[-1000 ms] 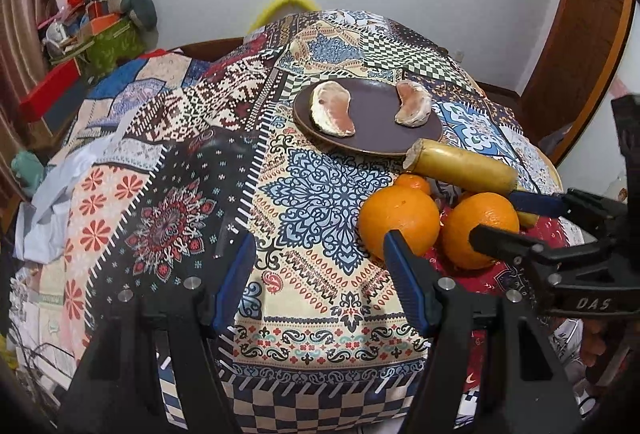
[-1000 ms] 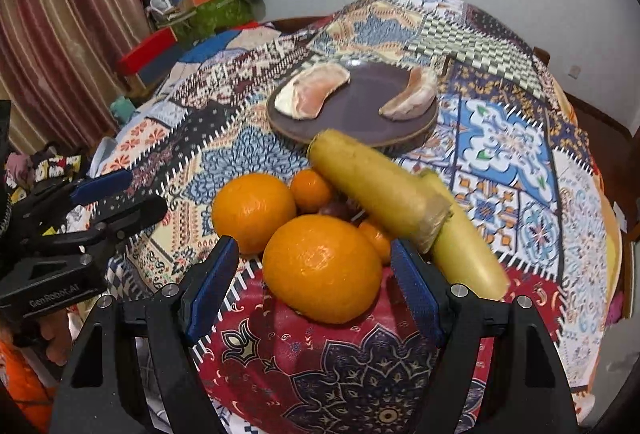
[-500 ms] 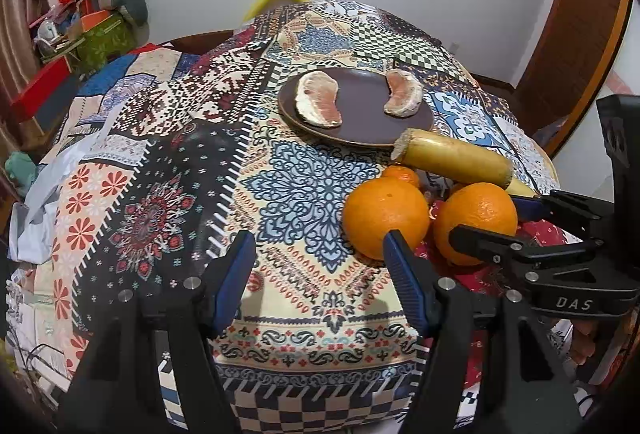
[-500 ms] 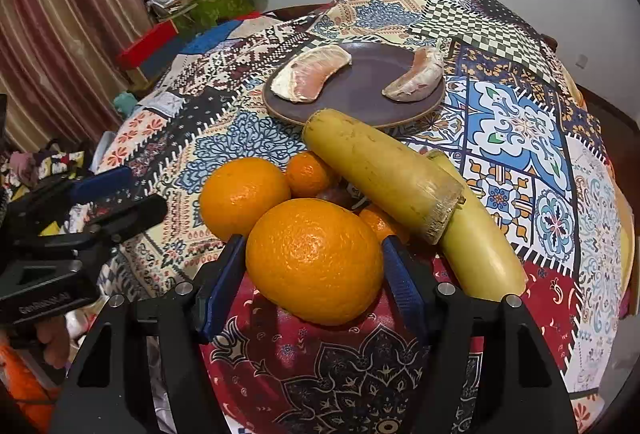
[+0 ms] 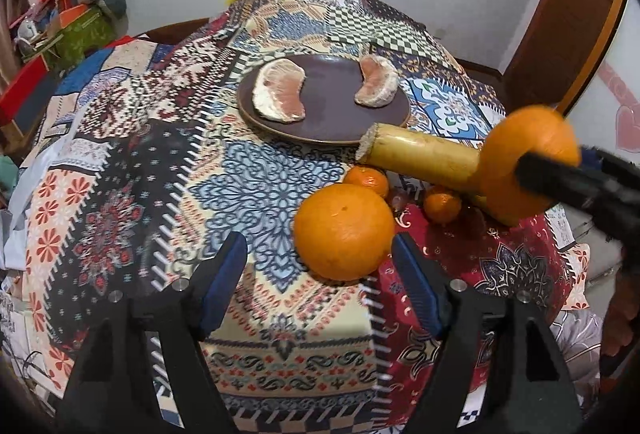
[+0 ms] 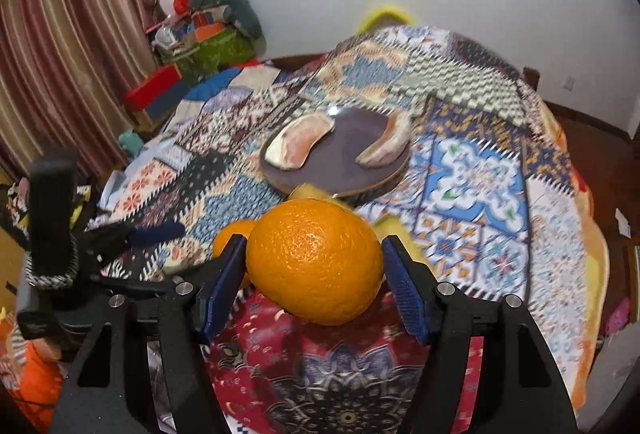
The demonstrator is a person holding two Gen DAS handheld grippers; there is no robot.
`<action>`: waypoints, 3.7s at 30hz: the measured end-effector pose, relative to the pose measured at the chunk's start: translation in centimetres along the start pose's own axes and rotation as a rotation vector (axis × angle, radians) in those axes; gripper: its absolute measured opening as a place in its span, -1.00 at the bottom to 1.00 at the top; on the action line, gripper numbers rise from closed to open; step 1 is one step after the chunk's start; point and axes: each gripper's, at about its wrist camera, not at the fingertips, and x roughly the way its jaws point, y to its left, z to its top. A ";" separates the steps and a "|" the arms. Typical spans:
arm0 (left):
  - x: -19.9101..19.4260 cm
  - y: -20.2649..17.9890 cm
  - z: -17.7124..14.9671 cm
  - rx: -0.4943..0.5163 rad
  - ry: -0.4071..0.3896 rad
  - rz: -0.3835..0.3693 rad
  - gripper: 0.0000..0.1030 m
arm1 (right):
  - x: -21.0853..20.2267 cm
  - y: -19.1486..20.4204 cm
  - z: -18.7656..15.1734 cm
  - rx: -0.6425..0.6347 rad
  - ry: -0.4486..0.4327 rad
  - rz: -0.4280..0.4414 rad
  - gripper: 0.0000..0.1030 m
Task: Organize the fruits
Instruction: 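Carry the orange in the left gripper while the right gripper carries another orange to the plate, then set both oranges on the plate between the pomelo segments and release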
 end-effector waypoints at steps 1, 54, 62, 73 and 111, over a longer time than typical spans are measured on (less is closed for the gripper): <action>0.3 -0.3 0.1 0.007 0.004 0.002 0.45 | -0.3 -0.3 0.1 -0.001 -0.012 -0.015 0.27; -2.9 0.4 8.7 -0.011 -0.221 0.039 0.24 | 2.0 -4.1 5.2 -0.001 -0.065 0.000 0.27; -2.0 1.0 10.9 -0.025 -0.246 0.034 0.24 | 4.1 -3.7 7.0 -0.057 -0.063 -0.003 0.27; 0.9 2.6 13.5 -0.052 -0.234 0.034 0.24 | 7.0 -3.8 9.2 -0.115 -0.050 -0.010 0.27; 8.9 5.4 16.9 -0.100 -0.112 0.057 0.24 | 18.5 -4.2 11.8 -0.247 0.202 0.054 0.29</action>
